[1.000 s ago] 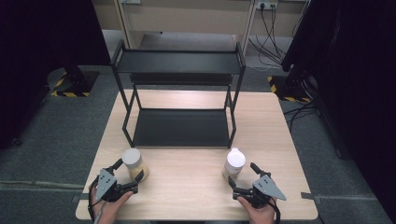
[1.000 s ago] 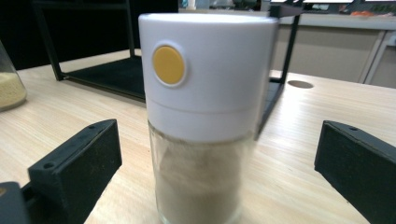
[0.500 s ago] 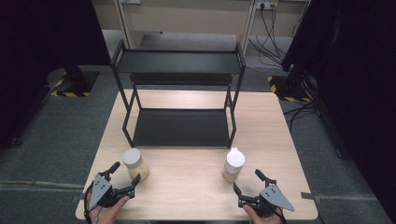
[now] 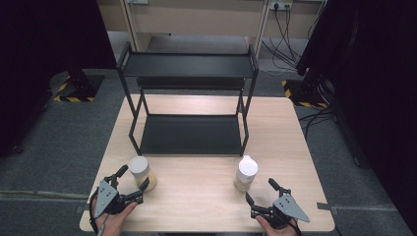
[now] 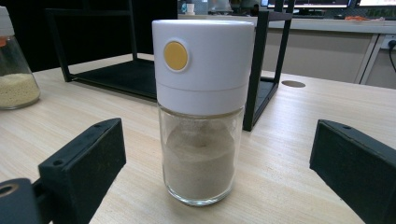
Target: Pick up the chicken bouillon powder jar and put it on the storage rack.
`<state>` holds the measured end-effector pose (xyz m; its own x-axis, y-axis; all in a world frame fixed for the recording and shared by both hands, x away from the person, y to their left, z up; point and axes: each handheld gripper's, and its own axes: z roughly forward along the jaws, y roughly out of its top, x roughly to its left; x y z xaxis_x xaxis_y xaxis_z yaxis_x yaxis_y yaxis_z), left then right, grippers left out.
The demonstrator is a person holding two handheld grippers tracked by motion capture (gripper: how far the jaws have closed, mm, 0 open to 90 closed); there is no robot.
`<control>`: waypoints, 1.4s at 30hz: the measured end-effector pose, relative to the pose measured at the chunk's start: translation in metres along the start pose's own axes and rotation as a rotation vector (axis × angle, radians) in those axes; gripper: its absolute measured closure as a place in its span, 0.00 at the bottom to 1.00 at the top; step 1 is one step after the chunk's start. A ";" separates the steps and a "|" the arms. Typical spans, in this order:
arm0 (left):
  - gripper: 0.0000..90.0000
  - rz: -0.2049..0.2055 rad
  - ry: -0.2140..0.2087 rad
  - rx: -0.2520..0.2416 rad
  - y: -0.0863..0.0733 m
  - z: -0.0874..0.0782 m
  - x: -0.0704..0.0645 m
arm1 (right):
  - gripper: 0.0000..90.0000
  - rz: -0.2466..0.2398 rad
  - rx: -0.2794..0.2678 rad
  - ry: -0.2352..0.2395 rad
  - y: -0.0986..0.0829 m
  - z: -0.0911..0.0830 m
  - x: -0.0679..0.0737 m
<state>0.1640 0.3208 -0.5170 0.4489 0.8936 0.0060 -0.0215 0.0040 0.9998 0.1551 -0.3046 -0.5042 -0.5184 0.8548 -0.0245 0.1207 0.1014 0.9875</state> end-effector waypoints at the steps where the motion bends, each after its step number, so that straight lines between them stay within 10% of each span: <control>1: 0.15 -0.005 -0.002 -0.004 0.001 0.001 0.000 | 0.04 0.000 0.001 -0.001 0.000 0.000 0.000; 22: 0.36 0.010 0.020 0.012 0.005 0.020 -0.002 | 0.05 -0.011 0.003 -0.006 0.001 0.000 0.002; 42: 0.37 0.011 -0.010 -0.031 0.036 0.028 -0.005 | 0.05 0.001 0.000 -0.008 0.000 0.000 0.001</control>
<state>0.1858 0.3042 -0.4809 0.4575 0.8891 0.0173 -0.0538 0.0082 0.9985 0.1545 -0.3034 -0.5042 -0.5119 0.8587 -0.0251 0.1212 0.1011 0.9875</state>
